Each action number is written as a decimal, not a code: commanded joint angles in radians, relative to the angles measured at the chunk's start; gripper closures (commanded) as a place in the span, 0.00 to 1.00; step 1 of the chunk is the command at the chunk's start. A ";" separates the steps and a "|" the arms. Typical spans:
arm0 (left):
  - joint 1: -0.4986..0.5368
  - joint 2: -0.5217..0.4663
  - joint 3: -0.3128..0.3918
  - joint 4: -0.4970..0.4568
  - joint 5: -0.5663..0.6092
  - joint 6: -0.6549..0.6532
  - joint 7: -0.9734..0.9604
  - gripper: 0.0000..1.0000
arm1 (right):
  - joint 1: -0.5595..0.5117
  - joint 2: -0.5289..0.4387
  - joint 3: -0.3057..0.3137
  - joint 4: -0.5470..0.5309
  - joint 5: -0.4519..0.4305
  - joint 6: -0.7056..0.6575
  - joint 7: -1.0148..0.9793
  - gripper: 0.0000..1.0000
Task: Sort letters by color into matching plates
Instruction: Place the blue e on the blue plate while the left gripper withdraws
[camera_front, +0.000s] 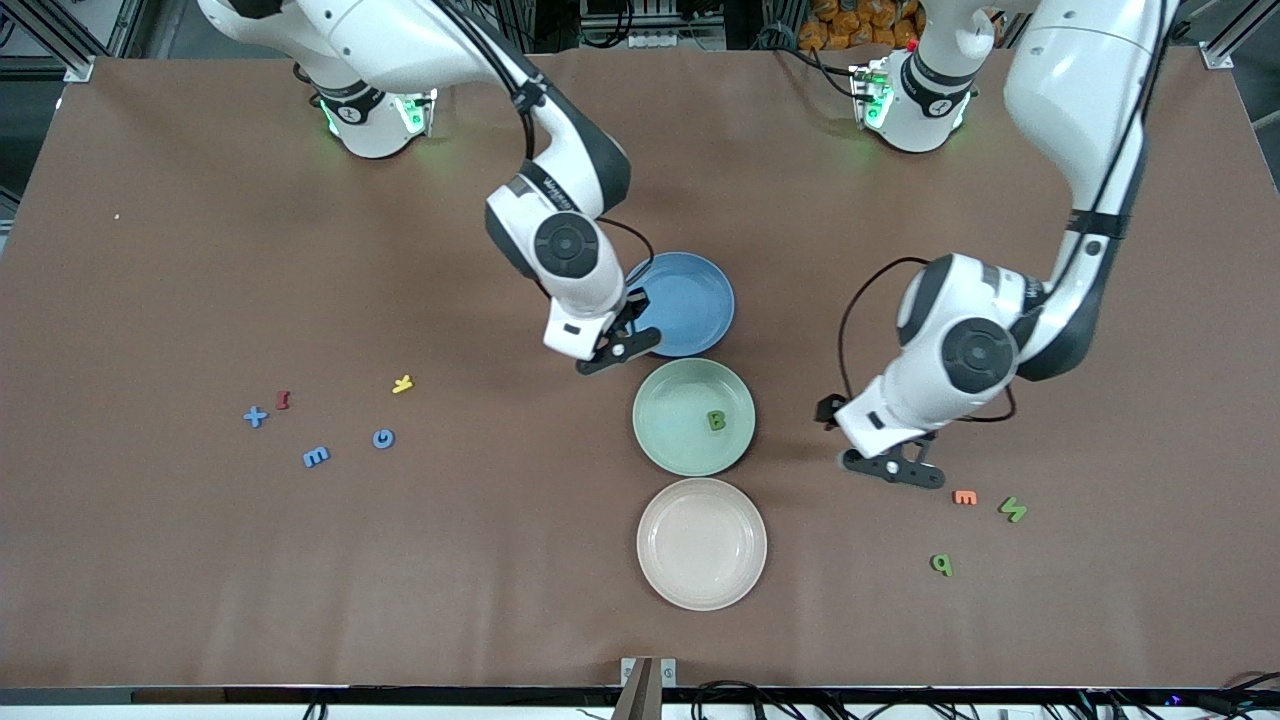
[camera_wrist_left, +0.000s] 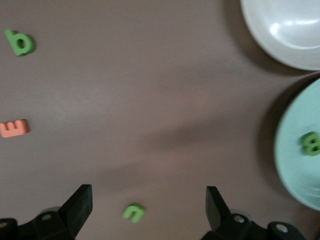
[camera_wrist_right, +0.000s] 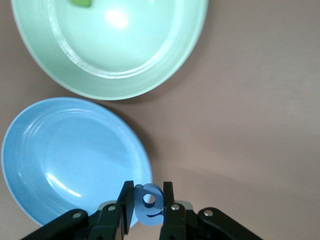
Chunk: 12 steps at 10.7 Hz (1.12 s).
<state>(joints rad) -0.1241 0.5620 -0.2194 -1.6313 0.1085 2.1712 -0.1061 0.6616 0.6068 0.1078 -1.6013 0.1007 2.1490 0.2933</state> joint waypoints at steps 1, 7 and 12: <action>0.116 -0.016 -0.009 -0.038 0.033 0.043 0.173 0.00 | 0.082 0.103 0.000 0.095 -0.013 0.002 0.033 0.93; 0.326 0.068 -0.009 -0.018 0.037 0.142 0.690 0.00 | 0.132 0.113 0.000 0.106 -0.045 -0.001 0.026 0.00; 0.368 0.136 -0.006 0.002 0.033 0.212 0.876 0.00 | 0.060 0.068 -0.057 0.092 -0.145 -0.012 -0.119 0.00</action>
<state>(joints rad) 0.2125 0.6508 -0.2159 -1.6507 0.1228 2.3400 0.6971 0.7784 0.7101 0.0815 -1.5050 0.0017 2.1593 0.3035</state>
